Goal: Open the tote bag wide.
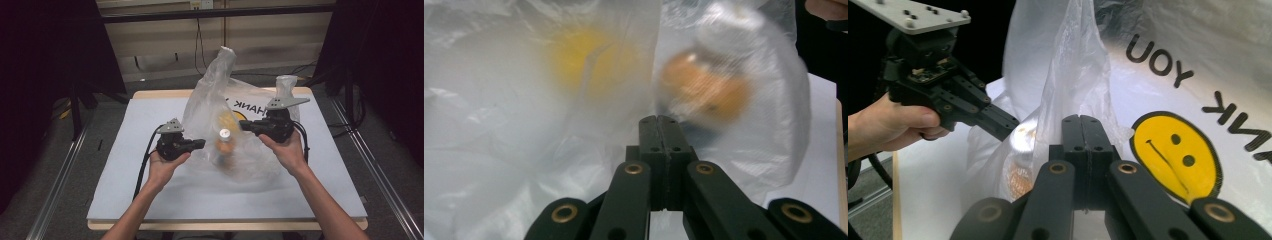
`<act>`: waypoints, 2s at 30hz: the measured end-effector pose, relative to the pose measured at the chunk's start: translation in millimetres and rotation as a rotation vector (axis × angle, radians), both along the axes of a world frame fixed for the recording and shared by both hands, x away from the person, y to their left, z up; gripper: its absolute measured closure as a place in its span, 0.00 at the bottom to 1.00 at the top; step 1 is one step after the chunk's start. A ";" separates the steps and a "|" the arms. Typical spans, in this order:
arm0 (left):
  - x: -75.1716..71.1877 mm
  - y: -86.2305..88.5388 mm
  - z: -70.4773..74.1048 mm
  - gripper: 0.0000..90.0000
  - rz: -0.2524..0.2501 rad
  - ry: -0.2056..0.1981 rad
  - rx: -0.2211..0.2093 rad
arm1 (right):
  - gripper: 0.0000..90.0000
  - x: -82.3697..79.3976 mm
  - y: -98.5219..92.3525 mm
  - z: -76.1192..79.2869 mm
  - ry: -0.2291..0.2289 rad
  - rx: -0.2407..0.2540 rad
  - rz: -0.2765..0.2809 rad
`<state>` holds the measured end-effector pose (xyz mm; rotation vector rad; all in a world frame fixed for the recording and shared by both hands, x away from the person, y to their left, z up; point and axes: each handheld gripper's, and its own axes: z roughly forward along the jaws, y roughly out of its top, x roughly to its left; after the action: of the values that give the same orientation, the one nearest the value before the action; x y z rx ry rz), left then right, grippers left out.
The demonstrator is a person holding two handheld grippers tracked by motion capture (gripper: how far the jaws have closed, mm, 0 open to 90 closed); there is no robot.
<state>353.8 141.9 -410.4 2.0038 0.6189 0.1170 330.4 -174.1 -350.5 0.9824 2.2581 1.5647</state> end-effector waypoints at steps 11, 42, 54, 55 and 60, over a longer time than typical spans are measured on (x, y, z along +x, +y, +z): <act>-3.7 -9.0 -29.7 1.00 -0.034 0.055 0.079 | 1.00 -11.2 14.6 -22.5 0.029 -0.002 0.043; -55.3 18.2 -14.8 1.00 -0.085 0.061 -0.001 | 1.00 -32.5 39.3 -65.2 0.106 -0.045 0.112; -57.7 -8.5 29.1 1.00 -0.131 -0.025 -0.102 | 1.00 -32.7 37.0 -52.2 0.069 -0.038 0.079; -56.9 -11.0 33.1 1.00 -0.132 -0.036 -0.104 | 1.00 -32.1 35.4 -52.0 0.070 -0.040 0.077; -48.2 -30.2 58.1 1.00 -0.160 -0.079 -0.131 | 1.00 -33.2 40.0 -54.2 0.075 -0.050 0.087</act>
<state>305.6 111.7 -352.3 1.9038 0.4040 0.0569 297.2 -134.1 -404.7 0.9567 2.4091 1.5210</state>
